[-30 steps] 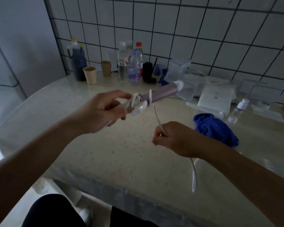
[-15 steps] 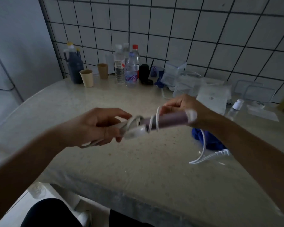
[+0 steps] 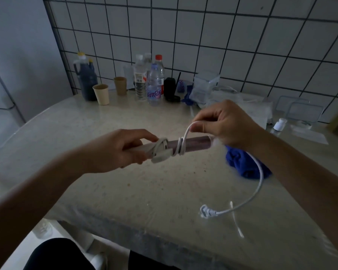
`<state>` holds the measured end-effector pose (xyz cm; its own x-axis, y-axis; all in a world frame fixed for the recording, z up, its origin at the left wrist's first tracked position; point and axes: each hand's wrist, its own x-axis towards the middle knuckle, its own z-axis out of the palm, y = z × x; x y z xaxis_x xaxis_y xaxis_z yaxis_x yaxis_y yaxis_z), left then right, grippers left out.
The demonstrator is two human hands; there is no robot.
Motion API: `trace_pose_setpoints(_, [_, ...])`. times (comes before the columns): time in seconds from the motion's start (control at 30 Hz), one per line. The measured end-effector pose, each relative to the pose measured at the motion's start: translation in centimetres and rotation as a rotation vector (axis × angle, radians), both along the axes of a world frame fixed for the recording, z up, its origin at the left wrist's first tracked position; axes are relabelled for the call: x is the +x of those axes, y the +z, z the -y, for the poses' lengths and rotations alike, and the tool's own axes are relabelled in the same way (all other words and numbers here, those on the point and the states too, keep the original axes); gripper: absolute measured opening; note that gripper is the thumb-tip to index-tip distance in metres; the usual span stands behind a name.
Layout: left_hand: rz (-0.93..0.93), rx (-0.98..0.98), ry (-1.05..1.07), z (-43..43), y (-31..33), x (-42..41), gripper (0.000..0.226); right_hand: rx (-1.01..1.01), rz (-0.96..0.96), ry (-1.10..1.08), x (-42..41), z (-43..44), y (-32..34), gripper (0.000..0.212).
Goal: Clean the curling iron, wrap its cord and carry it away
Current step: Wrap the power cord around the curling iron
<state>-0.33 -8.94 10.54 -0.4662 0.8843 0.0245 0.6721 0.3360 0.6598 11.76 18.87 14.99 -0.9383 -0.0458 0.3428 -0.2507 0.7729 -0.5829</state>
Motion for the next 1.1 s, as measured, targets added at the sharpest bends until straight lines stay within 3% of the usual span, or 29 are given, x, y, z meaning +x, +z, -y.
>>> trace_pose_setpoints(0.07, [0.163, 0.056, -0.074, 0.8, 0.3, -0.3, 0.036, -0.062, 0.063, 0.002, -0.5, -0.6, -0.7, 0.034])
trace_pose_setpoints(0.17, [0.216, 0.105, -0.138, 1.4, 0.1, -0.4, 0.038, -0.204, 0.275, 0.017, -1.0, -1.4, -2.0, 0.052])
trace_pose_setpoints(0.27, [0.258, 0.189, -0.2, 1.5, -0.3, -0.2, 0.035, -0.619, 0.459, 0.064, -1.0, -2.6, -2.9, 0.034])
trace_pose_setpoints(0.33, [0.252, 0.262, -0.213, 1.0, -0.4, 0.1, 0.036, -0.755, 0.433, 0.068, -1.0, -2.5, -3.9, 0.022])
trace_pose_setpoints(0.4, [0.287, 0.377, -0.148, 0.5, -0.5, 0.4, 0.039, -0.66, 0.425, 0.049, -1.1, -0.9, -5.0, 0.038])
trace_pose_setpoints(0.5, [0.288, 0.483, 0.056, -0.6, -0.4, 0.1, 0.036, -0.267, 0.369, -0.024, -0.8, 2.0, -5.9, 0.038])
trace_pose_setpoints(0.63, [-0.143, 0.256, 0.275, -1.3, -1.0, -0.6, 0.038, -0.057, 0.303, 0.055, 0.2, 2.3, -4.7, 0.026])
trace_pose_setpoints(0.73, [-0.245, 0.05, 0.217, -0.4, -1.5, -0.8, 0.04, -0.007, 0.219, 0.077, 0.9, 1.1, -2.5, 0.018])
trace_pose_setpoints(0.8, [-0.147, -0.038, 0.085, 0.5, -1.6, -0.6, 0.044, 0.012, 0.113, 0.058, 0.5, 0.2, -1.1, 0.013])
trace_pose_setpoints(0.87, [0.054, 0.005, -0.05, 1.1, -1.5, -0.4, 0.039, -0.042, 0.072, 0.051, -0.5, -0.6, -0.4, 0.007])
trace_pose_setpoints(0.93, [0.24, 0.147, -0.152, 1.5, -1.2, -0.3, 0.032, -0.066, 0.096, 0.032, -1.2, -1.3, -0.5, 0.023])
trace_pose_setpoints(1.0, [0.355, 0.316, -0.198, 1.6, -0.8, -0.1, 0.036, -0.067, 0.168, -0.004, -1.4, -1.6, -1.8, 0.018])
trace_pose_setpoints(1.1, [0.413, 0.478, -0.092, 1.1, -0.5, 0.0, 0.043, -0.068, 0.317, -0.048, -0.9, 0.1, -3.7, 0.035])
